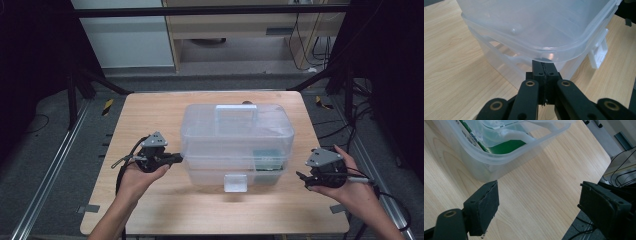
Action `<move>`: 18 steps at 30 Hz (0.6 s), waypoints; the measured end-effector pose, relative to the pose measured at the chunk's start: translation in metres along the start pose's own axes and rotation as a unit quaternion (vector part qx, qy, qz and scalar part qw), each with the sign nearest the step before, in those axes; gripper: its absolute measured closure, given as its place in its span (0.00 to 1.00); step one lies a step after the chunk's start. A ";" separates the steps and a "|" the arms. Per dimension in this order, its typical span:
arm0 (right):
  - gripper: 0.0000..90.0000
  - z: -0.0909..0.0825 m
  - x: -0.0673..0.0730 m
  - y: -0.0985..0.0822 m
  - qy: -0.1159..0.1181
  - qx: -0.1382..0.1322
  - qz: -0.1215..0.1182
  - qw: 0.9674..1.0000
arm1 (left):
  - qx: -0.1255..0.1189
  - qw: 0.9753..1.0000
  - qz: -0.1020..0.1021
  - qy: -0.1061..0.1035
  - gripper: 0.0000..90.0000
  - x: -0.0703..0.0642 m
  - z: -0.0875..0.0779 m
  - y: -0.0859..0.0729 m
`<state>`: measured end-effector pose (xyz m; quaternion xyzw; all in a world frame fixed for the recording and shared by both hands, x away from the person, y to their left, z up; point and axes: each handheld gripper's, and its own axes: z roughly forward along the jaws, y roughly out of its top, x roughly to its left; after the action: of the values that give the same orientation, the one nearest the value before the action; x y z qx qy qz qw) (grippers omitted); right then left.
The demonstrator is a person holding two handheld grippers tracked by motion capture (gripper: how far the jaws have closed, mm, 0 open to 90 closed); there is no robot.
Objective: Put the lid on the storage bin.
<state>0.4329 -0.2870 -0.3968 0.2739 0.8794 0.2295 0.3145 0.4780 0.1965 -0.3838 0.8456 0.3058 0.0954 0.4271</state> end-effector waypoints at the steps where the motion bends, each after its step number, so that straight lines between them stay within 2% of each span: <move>1: 0.18 0.000 0.000 0.000 0.001 0.001 0.001 1.000 | 0.001 1.000 0.000 0.000 1.00 0.000 0.000 0.000; 5: 0.18 0.002 0.001 0.000 0.002 0.001 0.001 1.000 | 0.009 1.000 0.007 0.004 1.00 0.001 0.001 -0.002; 8: 0.18 0.003 0.001 -0.001 0.000 0.003 0.002 1.000 | 0.031 0.998 0.029 0.044 1.00 0.005 -0.001 -0.004; 11: 0.18 0.004 0.001 -0.001 -0.002 0.002 0.004 1.000 | 0.044 0.996 0.030 0.069 1.00 0.016 -0.005 -0.008; 15: 0.19 0.008 0.000 -0.004 -0.001 0.007 0.004 1.000 | 0.042 0.996 0.007 0.081 1.00 0.033 -0.009 -0.014; 16: 0.20 0.012 0.000 -0.005 -0.003 0.010 0.001 1.000 | 0.046 0.995 0.007 0.086 1.00 0.036 -0.009 -0.014; 18: 0.20 0.014 0.000 -0.006 -0.004 0.014 -0.001 1.000 | 0.061 0.992 0.019 0.108 1.00 0.044 -0.009 -0.016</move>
<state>0.4407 -0.2882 -0.4100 0.2783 0.8816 0.2162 0.3140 0.5024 0.2362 -0.3948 0.8602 0.3394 0.1750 0.3379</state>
